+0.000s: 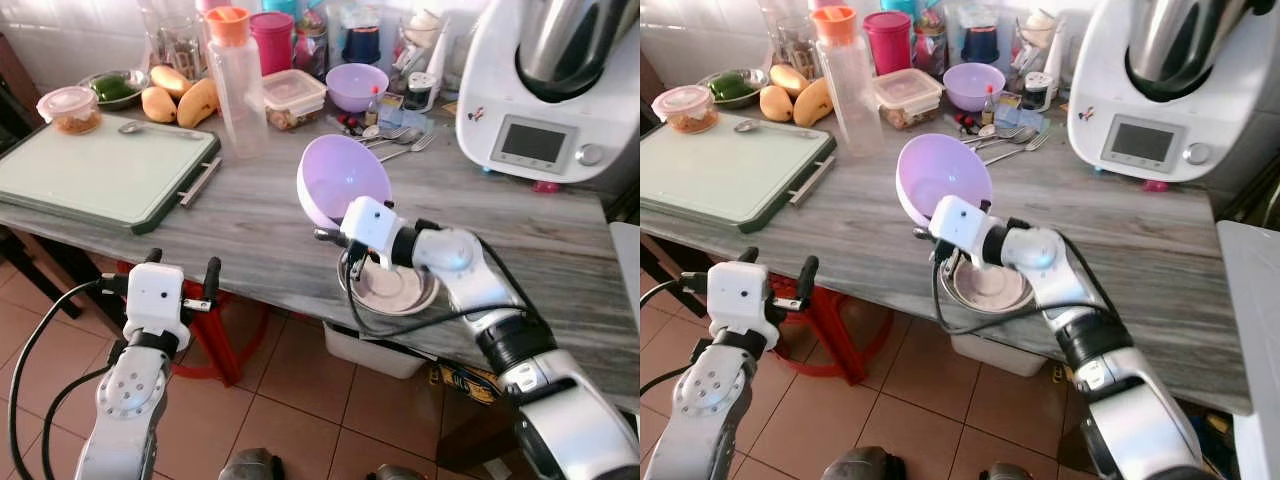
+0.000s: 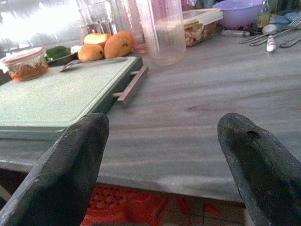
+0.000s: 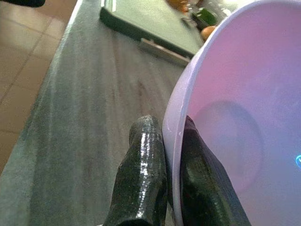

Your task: Setting the table

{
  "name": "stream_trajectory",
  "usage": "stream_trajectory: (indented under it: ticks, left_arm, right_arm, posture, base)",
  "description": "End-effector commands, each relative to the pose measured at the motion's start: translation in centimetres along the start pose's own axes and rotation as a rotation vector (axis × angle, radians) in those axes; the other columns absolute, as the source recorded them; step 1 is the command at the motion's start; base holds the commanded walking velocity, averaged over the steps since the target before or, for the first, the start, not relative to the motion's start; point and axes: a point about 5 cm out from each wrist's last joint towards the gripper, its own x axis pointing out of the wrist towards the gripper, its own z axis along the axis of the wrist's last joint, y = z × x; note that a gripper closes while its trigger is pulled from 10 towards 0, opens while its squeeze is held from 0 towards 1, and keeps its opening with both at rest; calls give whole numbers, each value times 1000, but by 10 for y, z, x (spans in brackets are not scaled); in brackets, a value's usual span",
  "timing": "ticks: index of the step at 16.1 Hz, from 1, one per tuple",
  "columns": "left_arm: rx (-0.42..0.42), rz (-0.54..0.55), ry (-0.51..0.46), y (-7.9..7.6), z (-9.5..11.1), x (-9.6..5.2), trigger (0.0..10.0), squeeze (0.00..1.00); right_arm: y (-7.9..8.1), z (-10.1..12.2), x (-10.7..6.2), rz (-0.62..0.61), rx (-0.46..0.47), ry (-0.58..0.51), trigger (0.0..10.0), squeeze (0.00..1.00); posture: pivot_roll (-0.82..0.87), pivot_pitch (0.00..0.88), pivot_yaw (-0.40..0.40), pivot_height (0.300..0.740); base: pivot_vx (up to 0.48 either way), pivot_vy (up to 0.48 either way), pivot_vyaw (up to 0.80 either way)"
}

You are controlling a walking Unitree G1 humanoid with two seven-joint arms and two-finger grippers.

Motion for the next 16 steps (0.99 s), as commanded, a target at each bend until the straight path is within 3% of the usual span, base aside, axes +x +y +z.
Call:
stream_trajectory:
  ticks: [1, 7, 13, 14, 15, 16]
  left_arm:
    - [3, -17, 2, 0, 3, -3, 10000, 0]
    - [-3, -31, 21, 0, 5, -6, 10000, 0]
    - [-19, -35, 32, -4, 6, -7, 10000, 0]
    - [-21, -35, 36, -4, 5, -7, 10000, 0]
    - [-21, -35, 37, -4, 5, -7, 10000, 0]
    - [-22, -35, 39, -4, 5, -7, 10000, 0]
  right_arm:
    - [0, 0, 1, 43, -15, 1, 10000, 0]
    - [8, -11, 9, 132, -14, 15, 10000, 0]
    - [6, -13, 12, 142, -30, 18, 10000, 0]
    - [6, -14, 13, 141, -37, 20, 10000, 792]
    - [6, -14, 13, 141, -37, 20, 10000, 792]
    - [5, -14, 13, 140, -40, 22, 10000, 980]
  posture:
    - [66, 19, 23, 740]
    - [81, 29, 28, 740]
    - [83, 32, 25, 740]
    - [84, 32, 24, 740]
    - [84, 32, 24, 740]
    - [83, 33, 24, 740]
  base:
    - [0, 0, 0]
    - [0, 0, 0]
    - [0, 0, 0]
    - [0, 0, 0]
    - [0, 0, 0]
    - [0, 0, 0]
